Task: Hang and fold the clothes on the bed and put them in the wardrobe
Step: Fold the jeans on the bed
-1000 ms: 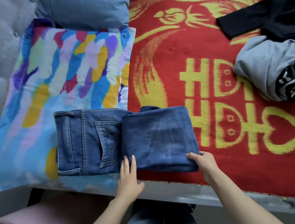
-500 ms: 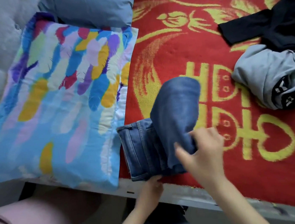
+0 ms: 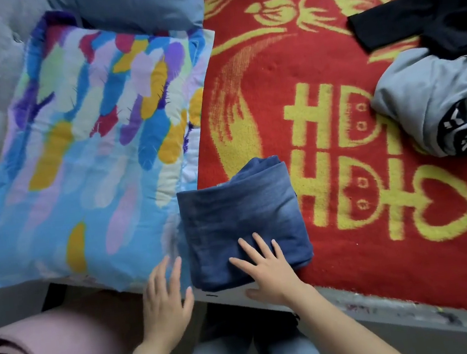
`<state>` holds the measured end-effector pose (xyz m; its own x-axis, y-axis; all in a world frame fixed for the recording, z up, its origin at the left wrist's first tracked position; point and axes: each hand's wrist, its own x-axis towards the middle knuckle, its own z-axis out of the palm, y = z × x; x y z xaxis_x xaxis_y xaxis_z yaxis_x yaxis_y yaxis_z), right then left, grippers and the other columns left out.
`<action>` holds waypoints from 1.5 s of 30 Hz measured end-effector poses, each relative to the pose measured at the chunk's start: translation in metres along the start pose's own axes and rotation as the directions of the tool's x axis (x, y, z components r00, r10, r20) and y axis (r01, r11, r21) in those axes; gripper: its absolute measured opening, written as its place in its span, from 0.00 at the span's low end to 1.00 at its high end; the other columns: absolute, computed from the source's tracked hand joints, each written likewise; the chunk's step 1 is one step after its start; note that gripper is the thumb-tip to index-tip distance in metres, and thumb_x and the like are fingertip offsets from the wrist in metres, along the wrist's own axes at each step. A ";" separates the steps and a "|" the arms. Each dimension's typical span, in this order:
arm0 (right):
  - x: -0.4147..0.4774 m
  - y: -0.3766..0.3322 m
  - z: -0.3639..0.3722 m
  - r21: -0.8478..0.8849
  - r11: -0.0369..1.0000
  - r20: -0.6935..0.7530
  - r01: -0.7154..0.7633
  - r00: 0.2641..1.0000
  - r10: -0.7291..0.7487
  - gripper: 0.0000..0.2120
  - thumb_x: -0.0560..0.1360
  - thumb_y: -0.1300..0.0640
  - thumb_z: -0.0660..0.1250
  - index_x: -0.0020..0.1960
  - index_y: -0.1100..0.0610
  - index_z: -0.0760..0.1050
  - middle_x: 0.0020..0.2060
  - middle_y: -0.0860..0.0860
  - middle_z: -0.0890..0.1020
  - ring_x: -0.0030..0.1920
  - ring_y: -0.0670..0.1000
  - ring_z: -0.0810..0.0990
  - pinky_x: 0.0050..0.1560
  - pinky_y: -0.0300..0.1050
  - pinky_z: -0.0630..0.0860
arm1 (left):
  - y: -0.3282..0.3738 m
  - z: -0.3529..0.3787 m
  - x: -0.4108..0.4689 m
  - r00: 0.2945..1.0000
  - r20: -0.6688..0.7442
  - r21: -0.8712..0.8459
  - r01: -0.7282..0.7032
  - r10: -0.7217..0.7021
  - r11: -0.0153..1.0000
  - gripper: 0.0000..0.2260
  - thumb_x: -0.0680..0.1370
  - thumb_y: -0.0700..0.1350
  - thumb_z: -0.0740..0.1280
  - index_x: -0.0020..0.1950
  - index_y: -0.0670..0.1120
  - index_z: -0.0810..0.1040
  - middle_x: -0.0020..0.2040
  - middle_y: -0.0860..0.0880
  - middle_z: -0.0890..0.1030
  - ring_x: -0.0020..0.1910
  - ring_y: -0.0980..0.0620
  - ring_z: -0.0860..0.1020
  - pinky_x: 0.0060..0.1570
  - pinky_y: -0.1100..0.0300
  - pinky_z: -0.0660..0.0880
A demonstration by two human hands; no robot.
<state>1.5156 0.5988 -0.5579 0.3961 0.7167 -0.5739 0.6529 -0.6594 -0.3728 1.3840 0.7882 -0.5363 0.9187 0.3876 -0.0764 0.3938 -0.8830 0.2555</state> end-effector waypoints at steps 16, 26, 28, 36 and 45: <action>-0.002 0.049 0.013 -0.282 0.939 -0.240 -0.199 0.962 0.132 0.44 0.45 0.58 0.83 0.60 0.43 0.78 0.59 0.59 0.79 0.59 0.58 0.79 0.48 0.69 0.74 | 0.060 0.073 0.066 0.832 0.532 0.250 -0.330 0.155 0.910 0.39 0.49 0.45 0.81 0.60 0.40 0.79 0.59 0.32 0.77 0.56 0.35 0.78 0.50 0.39 0.76; 0.008 0.056 0.015 -0.365 0.910 -0.327 -0.195 0.942 0.071 0.32 0.53 0.57 0.81 0.56 0.46 0.81 0.54 0.60 0.82 0.53 0.57 0.82 0.40 0.63 0.78 | 0.058 0.064 0.093 0.825 0.497 0.224 -0.422 0.270 0.878 0.30 0.59 0.43 0.77 0.60 0.42 0.78 0.57 0.35 0.78 0.54 0.38 0.78 0.49 0.51 0.77; 0.006 0.050 0.010 -0.344 0.919 -0.339 -0.194 0.938 0.071 0.31 0.52 0.58 0.81 0.55 0.49 0.82 0.52 0.61 0.82 0.51 0.58 0.83 0.39 0.61 0.78 | 0.056 0.059 0.103 0.774 0.593 0.178 -0.393 0.220 0.902 0.26 0.72 0.43 0.67 0.69 0.47 0.67 0.64 0.41 0.73 0.62 0.42 0.72 0.56 0.54 0.71; 0.002 0.043 -0.069 -0.076 0.979 -0.198 -0.191 0.965 0.173 0.27 0.68 0.58 0.68 0.66 0.50 0.69 0.52 0.51 0.78 0.53 0.54 0.77 0.41 0.45 0.69 | 0.060 0.007 0.136 0.677 0.716 0.044 -0.288 0.171 0.957 0.20 0.72 0.42 0.64 0.63 0.50 0.69 0.55 0.47 0.78 0.55 0.43 0.76 0.49 0.51 0.72; 0.012 0.045 -0.066 -0.051 0.973 -0.085 -0.226 0.972 0.221 0.25 0.70 0.60 0.65 0.65 0.51 0.65 0.54 0.50 0.76 0.55 0.55 0.75 0.42 0.47 0.70 | 0.034 0.035 0.052 0.838 0.202 0.331 -0.545 0.506 0.770 0.24 0.71 0.41 0.60 0.67 0.54 0.65 0.65 0.37 0.72 0.58 0.37 0.77 0.52 0.40 0.75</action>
<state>1.5923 0.5926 -0.5332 0.5837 0.5700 -0.5782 0.5790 -0.7915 -0.1958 1.4466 0.7690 -0.5649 0.9759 -0.1757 -0.1295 -0.1869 -0.9790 -0.0807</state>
